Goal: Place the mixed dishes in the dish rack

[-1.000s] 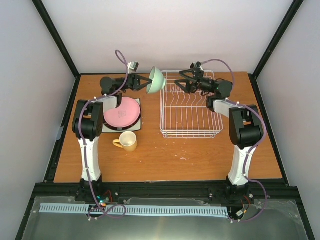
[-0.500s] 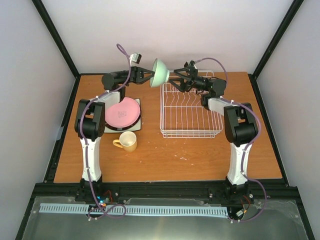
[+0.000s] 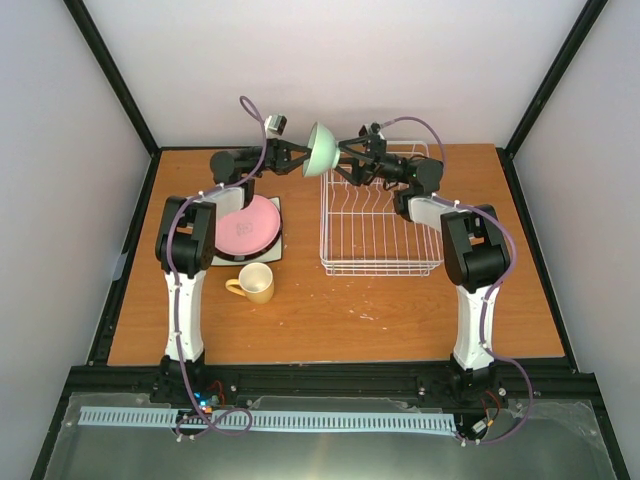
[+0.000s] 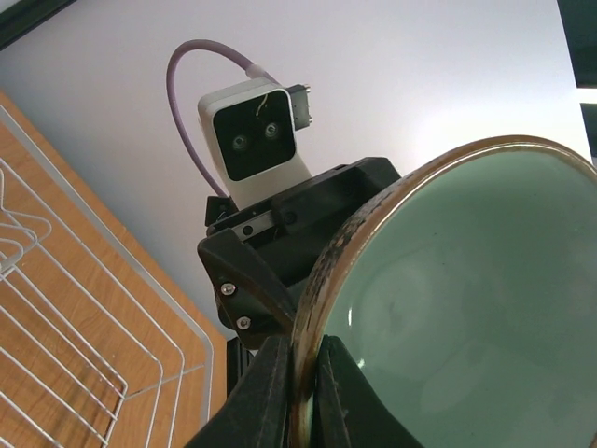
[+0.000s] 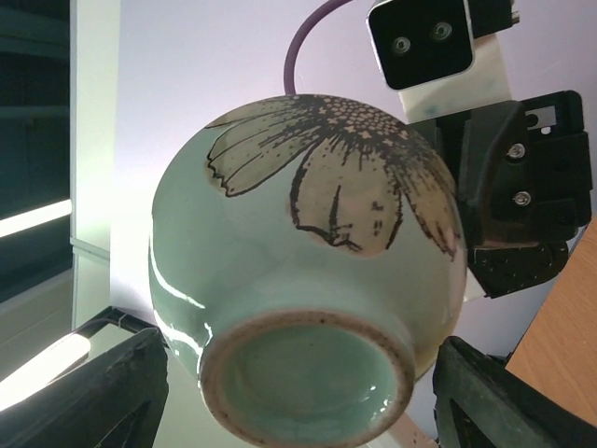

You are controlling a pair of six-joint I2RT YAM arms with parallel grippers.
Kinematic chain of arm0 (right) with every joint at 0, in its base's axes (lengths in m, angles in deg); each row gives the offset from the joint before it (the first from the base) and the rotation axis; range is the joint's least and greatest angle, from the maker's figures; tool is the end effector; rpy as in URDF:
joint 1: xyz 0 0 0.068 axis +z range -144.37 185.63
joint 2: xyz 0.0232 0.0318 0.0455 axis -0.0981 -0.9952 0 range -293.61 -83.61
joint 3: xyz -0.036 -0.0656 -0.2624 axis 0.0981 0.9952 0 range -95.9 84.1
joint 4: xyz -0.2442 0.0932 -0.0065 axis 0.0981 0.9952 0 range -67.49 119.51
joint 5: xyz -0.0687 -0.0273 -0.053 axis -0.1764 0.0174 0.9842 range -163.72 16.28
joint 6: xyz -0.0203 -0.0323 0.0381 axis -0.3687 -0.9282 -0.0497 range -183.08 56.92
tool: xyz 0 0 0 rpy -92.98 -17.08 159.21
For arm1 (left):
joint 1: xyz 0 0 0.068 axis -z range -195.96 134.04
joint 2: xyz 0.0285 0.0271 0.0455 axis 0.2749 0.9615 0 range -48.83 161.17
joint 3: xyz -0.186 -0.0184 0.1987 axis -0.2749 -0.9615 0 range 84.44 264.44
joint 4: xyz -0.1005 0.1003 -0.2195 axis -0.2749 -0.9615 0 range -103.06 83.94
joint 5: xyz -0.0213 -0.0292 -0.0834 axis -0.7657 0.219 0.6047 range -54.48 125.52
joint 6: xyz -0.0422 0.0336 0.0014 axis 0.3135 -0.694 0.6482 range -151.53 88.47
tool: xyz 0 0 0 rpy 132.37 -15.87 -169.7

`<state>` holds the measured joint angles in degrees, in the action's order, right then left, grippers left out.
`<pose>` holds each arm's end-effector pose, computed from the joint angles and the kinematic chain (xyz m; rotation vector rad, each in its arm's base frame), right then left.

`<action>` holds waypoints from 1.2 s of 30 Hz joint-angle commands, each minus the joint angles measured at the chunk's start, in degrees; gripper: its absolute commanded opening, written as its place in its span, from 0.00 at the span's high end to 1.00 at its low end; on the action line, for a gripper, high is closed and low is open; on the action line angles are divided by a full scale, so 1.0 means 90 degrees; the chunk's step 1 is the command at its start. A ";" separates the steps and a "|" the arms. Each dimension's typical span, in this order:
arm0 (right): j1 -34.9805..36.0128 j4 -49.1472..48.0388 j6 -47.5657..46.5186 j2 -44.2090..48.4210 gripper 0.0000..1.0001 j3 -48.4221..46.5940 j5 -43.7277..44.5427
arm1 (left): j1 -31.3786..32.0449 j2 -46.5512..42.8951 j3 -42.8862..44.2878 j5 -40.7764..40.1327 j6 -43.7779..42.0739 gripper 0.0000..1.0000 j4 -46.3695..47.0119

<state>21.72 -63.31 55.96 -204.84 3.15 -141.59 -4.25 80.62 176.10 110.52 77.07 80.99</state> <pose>0.4173 0.1547 0.2890 -0.2256 1.7754 2.3398 0.4555 -0.1296 0.2777 0.4838 1.7184 -2.1134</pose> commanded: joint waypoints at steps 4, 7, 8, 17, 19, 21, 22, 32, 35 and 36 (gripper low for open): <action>0.0114 -0.1148 0.1103 0.0013 0.25 -0.0074 0.0051 | 0.0047 0.0064 0.0313 -0.0462 0.0102 0.99 0.1930; 0.0132 -0.1147 0.1113 0.0003 0.31 -0.0071 0.0056 | 0.0046 0.0080 0.0314 -0.0473 0.0087 0.99 0.1916; 0.0132 -0.1148 0.1112 0.0003 0.34 -0.0078 0.0061 | 0.0047 0.0085 0.0319 -0.0472 0.0074 0.99 0.1899; 0.0171 -0.1148 0.1138 -0.0181 0.54 -0.0320 0.0165 | 0.0094 0.0044 0.0360 -0.0276 -0.0126 1.00 0.1613; 0.0184 -0.1143 0.1135 -0.0241 0.62 -0.0416 0.0191 | 0.0126 0.0041 0.0384 -0.0202 -0.0219 0.99 0.1472; 0.0191 -0.1145 0.1147 -0.0299 0.72 -0.0499 0.0219 | 0.0158 0.0056 0.0441 -0.0122 -0.0264 0.99 0.1384; 0.0193 -0.1148 0.1143 -0.0314 0.82 -0.0541 0.0223 | 0.0164 0.0065 0.0465 -0.0098 -0.0277 0.99 0.1354; 0.0132 -0.1138 0.1030 -0.0318 0.97 -0.0471 0.0280 | 0.0164 -0.0041 0.0377 0.0123 -0.0577 0.84 0.0869; 0.0011 -0.1138 0.0998 -0.0288 0.97 -0.0354 0.0305 | 0.0164 -0.0066 0.0387 0.0171 -0.0696 0.79 0.0658; -0.0044 -0.1138 0.0982 -0.0268 0.97 -0.0293 0.0298 | 0.0164 -0.0067 0.0391 0.0181 -0.0740 0.77 0.0598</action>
<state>22.27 -63.38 55.96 -207.00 -0.11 -141.86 -4.08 81.21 177.50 110.57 73.70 80.99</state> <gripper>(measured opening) 0.554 0.205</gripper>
